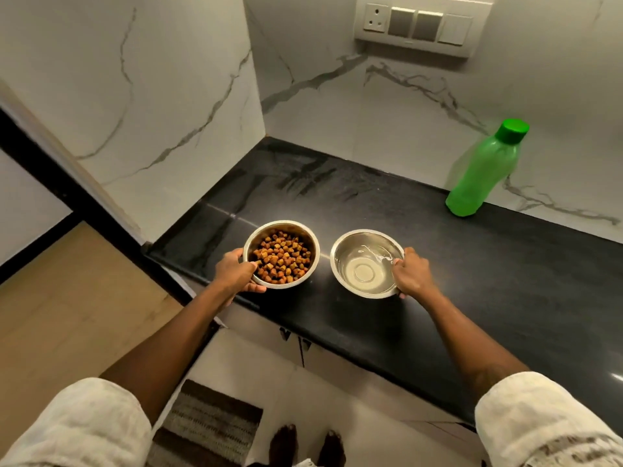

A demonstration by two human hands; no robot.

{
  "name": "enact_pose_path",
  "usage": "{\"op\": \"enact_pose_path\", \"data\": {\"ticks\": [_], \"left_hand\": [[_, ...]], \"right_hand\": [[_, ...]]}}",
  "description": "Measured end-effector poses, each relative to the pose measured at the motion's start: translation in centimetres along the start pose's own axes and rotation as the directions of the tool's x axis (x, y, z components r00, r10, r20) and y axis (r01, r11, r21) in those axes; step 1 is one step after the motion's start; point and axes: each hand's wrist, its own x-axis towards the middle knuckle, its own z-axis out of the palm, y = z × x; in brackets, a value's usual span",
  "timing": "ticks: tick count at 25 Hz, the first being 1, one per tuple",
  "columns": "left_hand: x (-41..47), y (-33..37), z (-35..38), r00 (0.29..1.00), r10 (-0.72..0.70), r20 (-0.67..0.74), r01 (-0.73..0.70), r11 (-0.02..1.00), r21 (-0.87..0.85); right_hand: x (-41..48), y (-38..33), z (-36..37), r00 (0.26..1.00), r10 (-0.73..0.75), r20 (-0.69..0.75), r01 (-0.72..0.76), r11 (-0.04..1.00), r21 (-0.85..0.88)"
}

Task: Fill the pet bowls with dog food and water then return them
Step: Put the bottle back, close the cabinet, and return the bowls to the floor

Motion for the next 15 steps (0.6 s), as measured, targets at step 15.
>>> {"op": "enact_pose_path", "data": {"ticks": [15], "left_hand": [[-9.9, -14.2, -20.9, 0.883, -0.226, -0.411, 0.142, 0.964, -0.225]], "right_hand": [[-7.5, -19.5, 14.7, 0.839, -0.459, 0.293, 0.491, 0.87, -0.045]]}}
